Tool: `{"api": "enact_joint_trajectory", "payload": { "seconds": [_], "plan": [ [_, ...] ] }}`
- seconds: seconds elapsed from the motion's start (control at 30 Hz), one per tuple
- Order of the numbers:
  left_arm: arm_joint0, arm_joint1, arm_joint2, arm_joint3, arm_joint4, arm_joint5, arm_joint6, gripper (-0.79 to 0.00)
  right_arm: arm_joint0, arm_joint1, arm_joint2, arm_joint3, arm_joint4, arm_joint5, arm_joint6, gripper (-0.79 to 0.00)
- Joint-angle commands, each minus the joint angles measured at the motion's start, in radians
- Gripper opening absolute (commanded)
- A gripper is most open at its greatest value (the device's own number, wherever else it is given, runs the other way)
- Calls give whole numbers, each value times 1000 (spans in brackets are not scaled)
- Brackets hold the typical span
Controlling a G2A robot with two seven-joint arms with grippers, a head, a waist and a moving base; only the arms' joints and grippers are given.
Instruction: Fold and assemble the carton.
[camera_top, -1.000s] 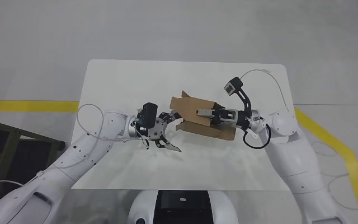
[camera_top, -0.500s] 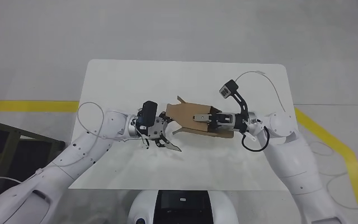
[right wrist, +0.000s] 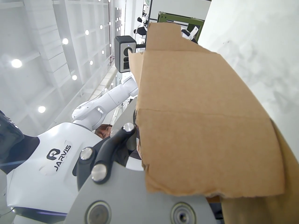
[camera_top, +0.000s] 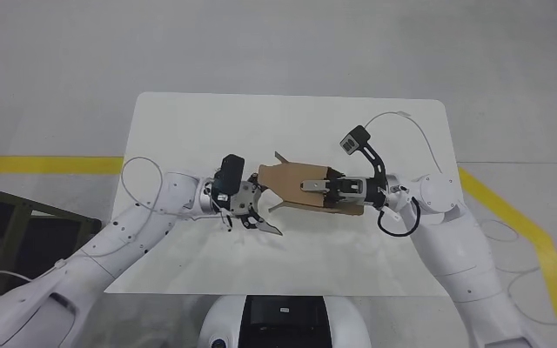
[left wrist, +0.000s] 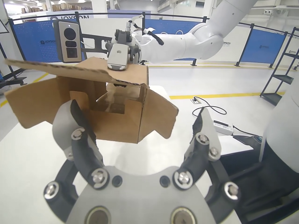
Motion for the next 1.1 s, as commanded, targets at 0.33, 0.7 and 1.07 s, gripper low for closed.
{"api": "enact_joint_trajectory", "payload": {
  "seconds": [0.33, 0.7, 1.07],
  "plan": [
    [-32, 29, 64, -9, -99, 0, 0, 0, 0, 3, -1, 1, 12, 1, 13, -785],
    [-79, 49, 146, -21, -184, 0, 0, -25, 1, 5, -2, -7, 19, 4, 27, -785],
    [-112, 59, 200, -26, -230, 0, 0, -89, -3, 8, 4, -10, 47, 0, 44, -785]
  ]
}}
